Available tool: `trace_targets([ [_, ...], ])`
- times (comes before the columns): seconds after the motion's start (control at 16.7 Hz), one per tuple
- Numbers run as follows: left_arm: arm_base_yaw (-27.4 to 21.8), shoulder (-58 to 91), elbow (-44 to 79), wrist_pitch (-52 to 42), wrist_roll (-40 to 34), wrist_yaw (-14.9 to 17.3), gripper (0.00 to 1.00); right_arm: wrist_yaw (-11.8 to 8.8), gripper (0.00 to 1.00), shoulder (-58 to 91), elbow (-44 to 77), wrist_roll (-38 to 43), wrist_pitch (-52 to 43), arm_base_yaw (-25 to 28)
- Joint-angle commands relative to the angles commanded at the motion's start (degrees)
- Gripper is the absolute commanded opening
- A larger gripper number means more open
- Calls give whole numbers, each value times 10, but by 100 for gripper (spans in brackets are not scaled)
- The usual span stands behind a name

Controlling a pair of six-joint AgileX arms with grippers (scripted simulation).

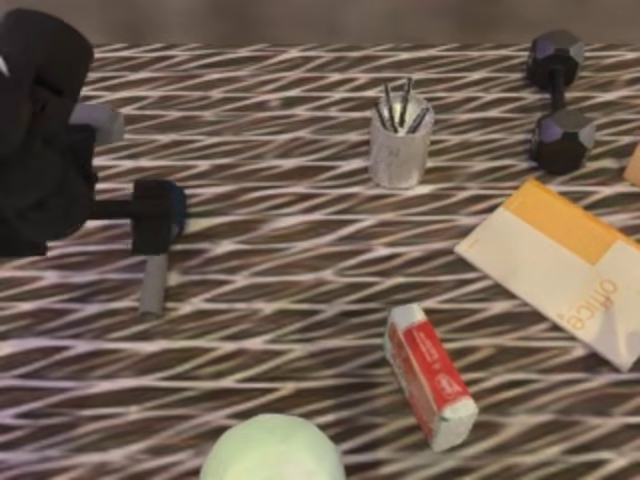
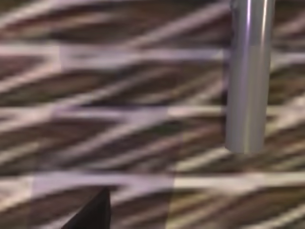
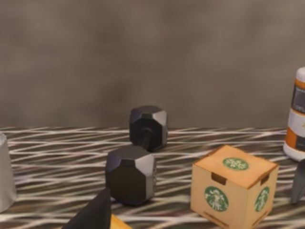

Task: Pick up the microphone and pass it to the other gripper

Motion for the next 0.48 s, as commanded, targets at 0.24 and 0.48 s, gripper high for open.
trace_targets([
  [0.24,-20,115,89,-58,-17,-2,100,0,100,0,0,0,0,0],
  [0.48,-25,149,116,-74,-22,-2,100,0,100,0,0,0,0,0],
])
